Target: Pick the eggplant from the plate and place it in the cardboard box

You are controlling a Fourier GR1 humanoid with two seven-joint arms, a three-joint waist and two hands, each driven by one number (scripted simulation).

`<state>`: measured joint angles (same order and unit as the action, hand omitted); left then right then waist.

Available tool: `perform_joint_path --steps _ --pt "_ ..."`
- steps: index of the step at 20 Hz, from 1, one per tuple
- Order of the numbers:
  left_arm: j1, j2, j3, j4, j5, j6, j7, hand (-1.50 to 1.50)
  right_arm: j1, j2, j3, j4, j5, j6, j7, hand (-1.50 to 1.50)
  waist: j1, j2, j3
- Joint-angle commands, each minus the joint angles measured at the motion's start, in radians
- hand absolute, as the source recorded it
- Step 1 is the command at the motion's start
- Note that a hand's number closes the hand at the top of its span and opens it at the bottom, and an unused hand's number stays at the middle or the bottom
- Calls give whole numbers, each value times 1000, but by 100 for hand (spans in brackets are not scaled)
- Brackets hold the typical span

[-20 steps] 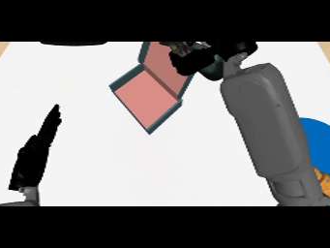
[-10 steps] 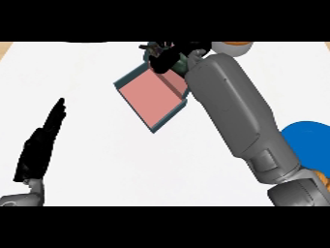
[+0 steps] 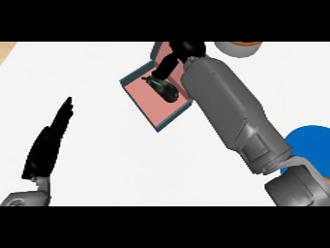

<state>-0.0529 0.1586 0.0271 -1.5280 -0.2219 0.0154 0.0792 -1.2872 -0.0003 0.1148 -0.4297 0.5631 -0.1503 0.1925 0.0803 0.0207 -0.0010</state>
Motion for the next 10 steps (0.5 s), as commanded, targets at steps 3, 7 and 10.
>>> perform_joint_path --steps 3,7,10 --pt "-17 -26 -23 6 -14 10 10 0 -12 0 -40 55 -144 -128 -83 -150 20 5 1" --pt "-52 -5 -6 -11 1 -7 41 0 -5 0 -144 34 -215 -276 -154 -150 7 6 2" --pt "-2 3 12 -6 -5 9 9 0 21 0 -224 14 -294 -284 -229 -150 -21 -1 2"
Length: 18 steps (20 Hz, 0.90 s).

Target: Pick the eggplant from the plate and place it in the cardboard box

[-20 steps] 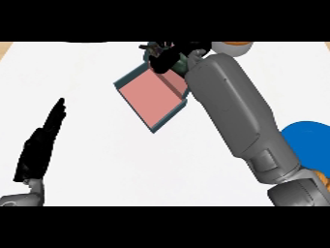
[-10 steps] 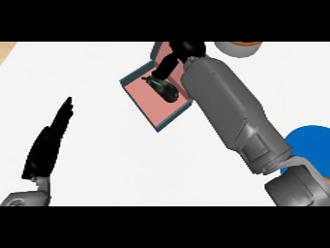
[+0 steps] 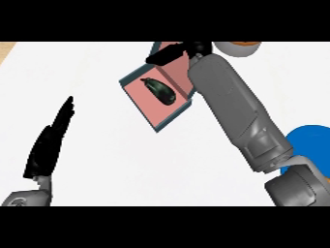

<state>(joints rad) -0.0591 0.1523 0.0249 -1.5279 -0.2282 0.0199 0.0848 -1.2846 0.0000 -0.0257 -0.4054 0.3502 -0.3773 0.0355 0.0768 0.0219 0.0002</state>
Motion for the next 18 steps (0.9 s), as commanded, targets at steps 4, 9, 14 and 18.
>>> perform_joint_path --steps 4,9,14,18 --pt "22 6 12 -10 2 0 21 0 16 -30 -197 -35 -181 -25 -164 -150 -30 -4 1" --pt "26 25 39 -18 9 -1 2 0 -16 -135 -273 2 -218 -56 -154 -150 -36 -6 0" --pt "55 36 61 -23 38 -22 -4 0 106 -279 -322 -38 -276 87 -201 -150 -63 -15 0" --pt "87 30 74 3 36 -7 -57 0 155 -436 -353 -38 -312 263 -222 -150 -68 -17 0"
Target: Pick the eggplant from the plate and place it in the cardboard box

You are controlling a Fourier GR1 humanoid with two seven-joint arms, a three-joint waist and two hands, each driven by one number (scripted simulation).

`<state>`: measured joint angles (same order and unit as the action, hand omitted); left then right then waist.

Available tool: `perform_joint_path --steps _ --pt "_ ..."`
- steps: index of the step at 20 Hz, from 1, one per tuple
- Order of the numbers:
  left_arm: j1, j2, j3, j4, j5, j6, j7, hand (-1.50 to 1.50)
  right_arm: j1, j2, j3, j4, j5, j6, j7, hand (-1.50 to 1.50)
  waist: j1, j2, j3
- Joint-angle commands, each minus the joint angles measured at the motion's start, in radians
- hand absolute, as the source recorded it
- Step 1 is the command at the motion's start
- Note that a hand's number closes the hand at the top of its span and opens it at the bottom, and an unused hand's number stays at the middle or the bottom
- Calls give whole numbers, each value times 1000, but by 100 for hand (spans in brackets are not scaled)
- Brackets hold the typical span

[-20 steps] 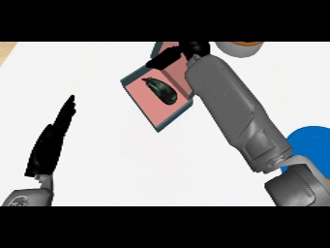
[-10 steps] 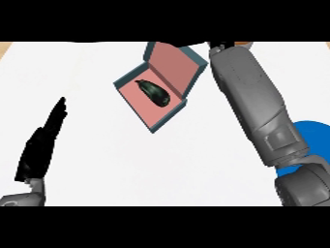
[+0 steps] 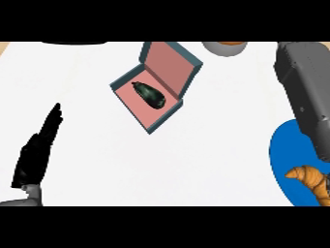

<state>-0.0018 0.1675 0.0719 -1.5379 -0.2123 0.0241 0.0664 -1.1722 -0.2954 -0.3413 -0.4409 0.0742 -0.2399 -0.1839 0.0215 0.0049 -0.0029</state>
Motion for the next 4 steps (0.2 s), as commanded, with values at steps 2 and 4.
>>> perform_joint_path --steps 2,4 --pt "-52 25 33 -16 36 -30 54 0 85 -147 -36 31 -30 145 -59 -150 -6 3 4" --pt "-24 -3 5 -12 13 -11 37 0 139 -191 -43 34 -38 217 -122 -150 -7 3 4"
